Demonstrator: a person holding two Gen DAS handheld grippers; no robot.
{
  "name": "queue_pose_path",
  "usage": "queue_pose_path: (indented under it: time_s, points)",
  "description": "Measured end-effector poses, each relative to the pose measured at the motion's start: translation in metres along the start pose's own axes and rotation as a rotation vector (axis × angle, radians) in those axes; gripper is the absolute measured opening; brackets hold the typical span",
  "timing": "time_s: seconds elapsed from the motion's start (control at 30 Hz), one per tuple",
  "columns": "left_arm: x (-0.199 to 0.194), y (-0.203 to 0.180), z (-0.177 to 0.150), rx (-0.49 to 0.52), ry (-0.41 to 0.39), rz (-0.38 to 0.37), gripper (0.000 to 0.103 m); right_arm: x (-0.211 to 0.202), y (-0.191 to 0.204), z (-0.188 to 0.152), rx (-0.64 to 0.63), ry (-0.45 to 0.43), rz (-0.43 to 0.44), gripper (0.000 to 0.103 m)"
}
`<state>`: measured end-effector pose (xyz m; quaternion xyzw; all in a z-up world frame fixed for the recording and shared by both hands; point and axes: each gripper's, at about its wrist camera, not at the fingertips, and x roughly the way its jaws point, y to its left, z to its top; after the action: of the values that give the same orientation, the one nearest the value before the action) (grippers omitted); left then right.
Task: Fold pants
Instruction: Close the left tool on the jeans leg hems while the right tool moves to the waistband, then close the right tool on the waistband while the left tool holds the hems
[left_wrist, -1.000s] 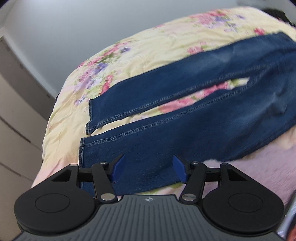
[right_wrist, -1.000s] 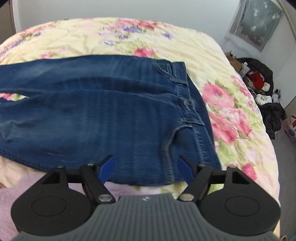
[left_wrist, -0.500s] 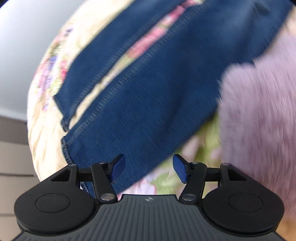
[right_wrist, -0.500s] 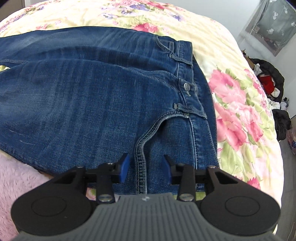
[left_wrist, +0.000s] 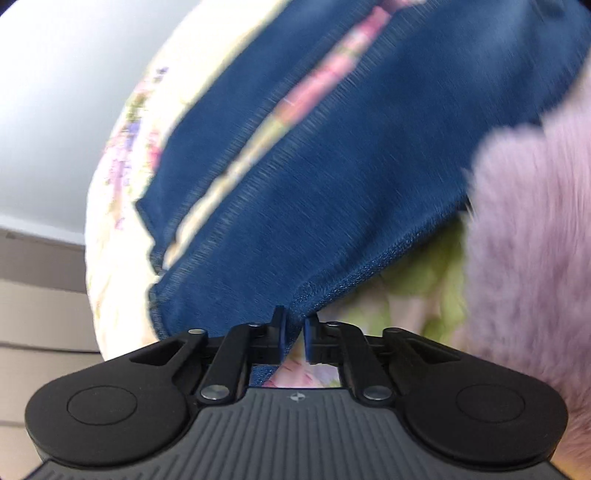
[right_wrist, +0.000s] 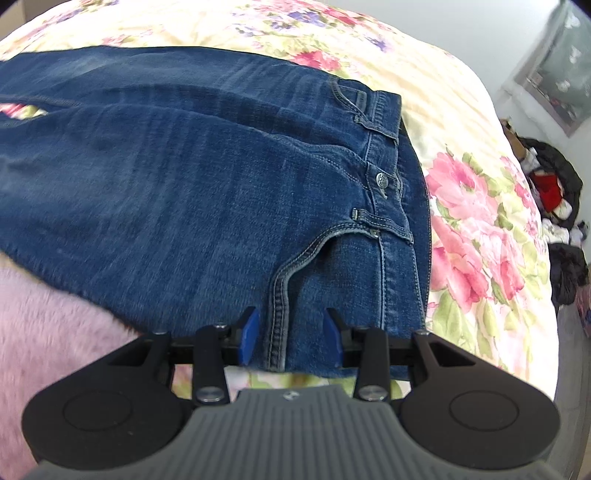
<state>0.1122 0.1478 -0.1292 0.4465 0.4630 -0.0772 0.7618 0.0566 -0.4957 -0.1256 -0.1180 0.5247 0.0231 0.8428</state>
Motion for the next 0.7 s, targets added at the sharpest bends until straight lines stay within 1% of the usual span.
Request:
queue_pose_path:
  time_s: [0.13,0.2,0.27,0.33,0.5,0.7]
  points:
    - [-0.023,0.026,0.015,-0.156,-0.053,0.026,0.006,-0.010,-0.001,-0.006,-0.068,-0.012,0.028,0.035]
    - [-0.030,0.034,0.024,-0.197,-0.059,0.034,0.006,-0.011,0.000,-0.007,-0.117,-0.013,0.035,0.035]
    - [-0.036,0.040,0.030,-0.220,-0.055,0.047,0.006,-0.010,0.001,-0.008,-0.168,-0.010,0.036,0.035]
    - [-0.039,0.043,0.035,-0.235,-0.050,0.060,0.005,-0.010,0.002,-0.012,-0.228,0.003,0.059,0.035]
    - [-0.040,0.047,0.040,-0.254,-0.027,0.078,0.005,-0.006,0.008,-0.025,-0.371,0.016,0.008,0.035]
    - [-0.046,0.046,0.041,-0.287,0.003,0.094,0.005,0.017,0.015,-0.038,-0.472,0.025,-0.006,0.036]
